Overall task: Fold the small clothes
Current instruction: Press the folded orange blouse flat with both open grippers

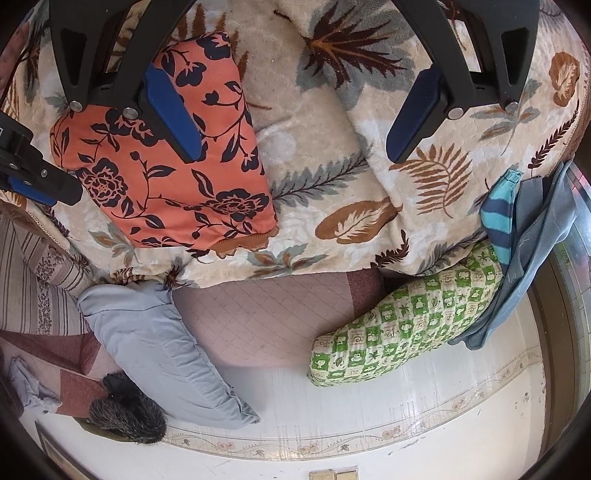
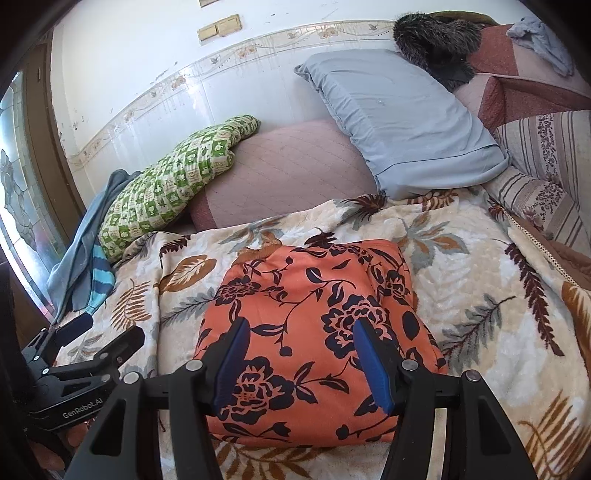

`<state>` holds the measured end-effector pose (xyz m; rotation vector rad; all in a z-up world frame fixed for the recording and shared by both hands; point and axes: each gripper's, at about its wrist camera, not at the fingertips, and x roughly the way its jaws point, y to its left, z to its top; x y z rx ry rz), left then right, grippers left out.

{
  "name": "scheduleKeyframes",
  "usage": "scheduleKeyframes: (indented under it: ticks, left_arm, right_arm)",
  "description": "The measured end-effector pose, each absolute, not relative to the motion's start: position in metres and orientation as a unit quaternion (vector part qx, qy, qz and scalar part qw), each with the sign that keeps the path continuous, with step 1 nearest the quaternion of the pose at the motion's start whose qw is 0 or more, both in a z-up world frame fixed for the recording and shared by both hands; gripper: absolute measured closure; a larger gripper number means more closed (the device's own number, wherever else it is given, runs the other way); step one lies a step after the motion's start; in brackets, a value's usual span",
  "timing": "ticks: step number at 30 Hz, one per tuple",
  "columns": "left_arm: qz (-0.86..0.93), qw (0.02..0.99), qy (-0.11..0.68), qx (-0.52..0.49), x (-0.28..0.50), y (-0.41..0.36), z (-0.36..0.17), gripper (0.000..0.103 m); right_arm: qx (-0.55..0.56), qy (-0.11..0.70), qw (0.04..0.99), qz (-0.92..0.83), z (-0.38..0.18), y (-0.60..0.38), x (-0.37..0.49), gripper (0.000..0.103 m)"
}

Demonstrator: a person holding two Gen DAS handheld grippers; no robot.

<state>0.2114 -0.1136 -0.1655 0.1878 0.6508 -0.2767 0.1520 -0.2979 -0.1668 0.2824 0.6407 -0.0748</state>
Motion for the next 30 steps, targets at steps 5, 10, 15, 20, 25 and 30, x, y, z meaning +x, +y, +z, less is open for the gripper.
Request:
scheduleKeyframes:
  ticks: [5, 10, 15, 20, 25, 30]
  left_arm:
    - [-0.133, 0.933, 0.323, 0.089, 0.214, -0.111, -0.166, 0.002]
    - [-0.129, 0.932, 0.327, 0.091, 0.214, -0.109, -0.169, 0.002]
    - [-0.125, 0.931, 0.328, 0.098, 0.215, -0.111, -0.172, 0.002]
    - [-0.123, 0.928, 0.335, 0.106, 0.222, -0.114, -0.179, 0.002]
    - [-0.121, 0.925, 0.342, 0.115, 0.230, -0.115, -0.187, 0.002]
    - [-0.119, 0.923, 0.350, 0.111, 0.236, -0.113, -0.191, 0.002]
  right_arm:
    - [0.122, 0.312, 0.942, -0.026, -0.165, -0.286, 0.154, 0.041]
    - [0.122, 0.315, 0.941, -0.022, -0.167, -0.280, 0.153, 0.041]
    - [0.116, 0.321, 0.940, -0.020, -0.172, -0.277, 0.155, 0.041]
    - [0.123, 0.332, 0.935, -0.025, -0.180, -0.284, 0.162, 0.041]
    - [0.123, 0.340, 0.932, -0.033, -0.187, -0.294, 0.171, 0.041]
    - [0.132, 0.352, 0.926, -0.038, -0.195, -0.304, 0.178, 0.041]
